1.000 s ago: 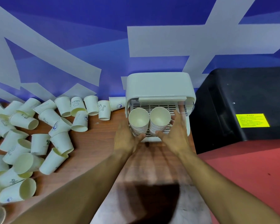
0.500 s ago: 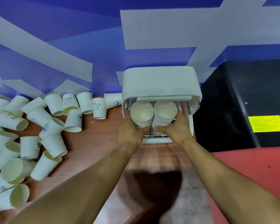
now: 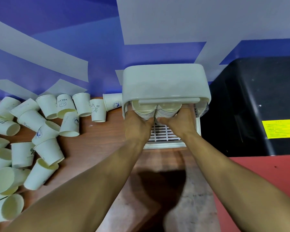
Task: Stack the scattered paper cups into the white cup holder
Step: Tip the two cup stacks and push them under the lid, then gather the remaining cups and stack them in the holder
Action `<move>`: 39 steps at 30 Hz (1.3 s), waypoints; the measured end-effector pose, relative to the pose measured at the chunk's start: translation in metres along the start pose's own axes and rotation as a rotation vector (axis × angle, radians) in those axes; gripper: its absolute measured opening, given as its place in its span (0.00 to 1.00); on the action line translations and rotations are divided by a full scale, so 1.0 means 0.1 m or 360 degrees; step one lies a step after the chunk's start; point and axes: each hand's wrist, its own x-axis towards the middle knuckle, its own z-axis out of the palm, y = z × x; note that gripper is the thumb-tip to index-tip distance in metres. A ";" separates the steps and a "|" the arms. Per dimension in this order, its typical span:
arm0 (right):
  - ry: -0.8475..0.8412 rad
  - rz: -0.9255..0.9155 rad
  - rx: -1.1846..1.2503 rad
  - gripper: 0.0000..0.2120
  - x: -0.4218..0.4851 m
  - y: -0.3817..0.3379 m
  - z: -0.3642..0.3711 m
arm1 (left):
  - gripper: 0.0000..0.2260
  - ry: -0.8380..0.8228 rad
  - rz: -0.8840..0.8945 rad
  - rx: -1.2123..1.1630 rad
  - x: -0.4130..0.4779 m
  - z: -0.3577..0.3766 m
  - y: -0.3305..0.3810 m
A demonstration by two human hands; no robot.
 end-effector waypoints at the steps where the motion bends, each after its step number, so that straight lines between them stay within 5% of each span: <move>1: 0.0001 0.0005 0.0010 0.20 0.01 -0.01 0.02 | 0.34 0.0020 -0.0015 -0.0026 0.02 0.02 0.00; 11: 0.0045 -0.0001 0.0053 0.18 0.13 0.05 0.18 | 0.29 0.0207 -0.0154 -0.0075 0.12 0.20 0.00; 25: 0.0109 0.0221 -0.0227 0.21 -0.03 -0.01 0.18 | 0.32 0.0014 -0.0481 0.0057 -0.01 0.06 0.00; 29: 0.0181 0.0310 -0.0276 0.36 -0.21 -0.07 0.17 | 0.38 -0.0052 -0.0464 0.0113 -0.17 -0.08 0.04; 39: -0.0028 0.0171 -0.0396 0.26 -0.80 -0.52 0.22 | 0.22 -0.0180 -0.0132 0.0433 -0.60 -0.68 0.10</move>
